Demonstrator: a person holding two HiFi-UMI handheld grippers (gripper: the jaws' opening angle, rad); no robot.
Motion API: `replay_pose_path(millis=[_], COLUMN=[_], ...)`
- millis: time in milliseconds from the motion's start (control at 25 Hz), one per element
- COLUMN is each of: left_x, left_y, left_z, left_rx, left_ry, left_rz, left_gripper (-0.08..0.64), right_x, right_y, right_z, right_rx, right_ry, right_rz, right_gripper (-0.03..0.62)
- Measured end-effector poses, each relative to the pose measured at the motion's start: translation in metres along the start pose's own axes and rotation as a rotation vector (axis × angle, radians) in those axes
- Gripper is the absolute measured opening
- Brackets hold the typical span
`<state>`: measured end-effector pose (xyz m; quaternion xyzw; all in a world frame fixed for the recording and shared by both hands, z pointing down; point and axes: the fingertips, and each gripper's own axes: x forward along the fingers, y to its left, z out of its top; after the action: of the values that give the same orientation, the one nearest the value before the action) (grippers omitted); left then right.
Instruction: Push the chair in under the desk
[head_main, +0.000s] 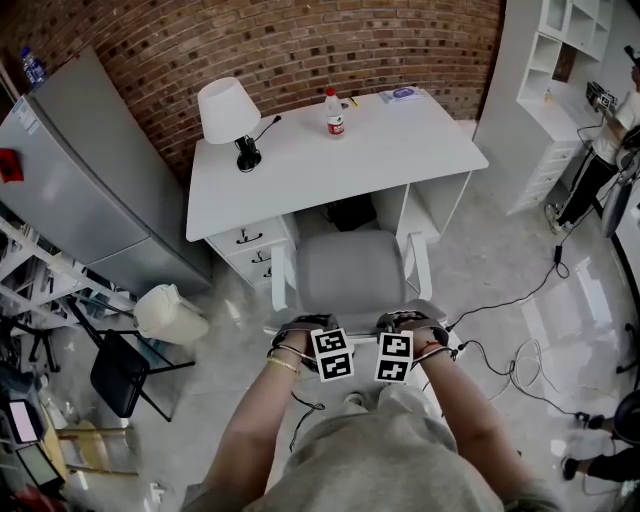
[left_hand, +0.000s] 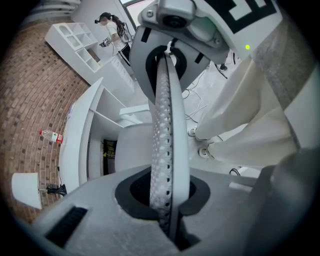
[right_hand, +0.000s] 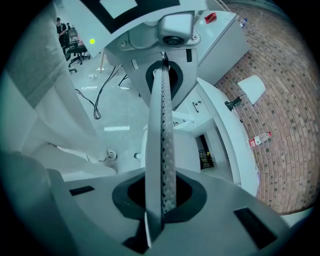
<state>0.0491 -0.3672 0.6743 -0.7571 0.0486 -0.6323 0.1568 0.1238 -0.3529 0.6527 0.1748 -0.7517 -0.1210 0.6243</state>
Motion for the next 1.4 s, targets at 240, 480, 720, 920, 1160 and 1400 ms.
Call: replay_pose_path(millis=[240,480,720,920,1160,1400], left_x=[0.001,0.003,0.008,0.010,0.016,0.018], left_y=[0.009,0.018,0.029,0.039,0.052,0.061], left_z=[0.003,0.009,0.014,0.021,0.028,0.035], left_rx=[-0.010,-0.023,-0.035,-0.049,-0.064,-0.082], left_ry=[0.004,0.010,0.020,0.025,0.032,0.038], left_rz=[0.012,0.030,0.039,0.048,0.062,0.065], left_gripper=[0.032,0.032,0.032,0.032,0.032,0.032], right_x=[0.001,0.002,0.007,0.008,0.012,0.013], right_y=[-0.009,-0.018,-0.029,-0.039,-0.052,-0.061], right_z=[-0.005,-0.012,-0.019,-0.027,-0.036,-0.044], right_rx=[-0.021,-0.040,-0.052,-0.069,-0.084,-0.100], right_ry=[0.000,-0.008,-0.017,-0.021,-0.027,-0.033], right_rz=[-0.004,0.004,0.012,0.016,0.017,0.021], right_gripper=[0.017,0.015,0.015,0.014,0.014,0.014])
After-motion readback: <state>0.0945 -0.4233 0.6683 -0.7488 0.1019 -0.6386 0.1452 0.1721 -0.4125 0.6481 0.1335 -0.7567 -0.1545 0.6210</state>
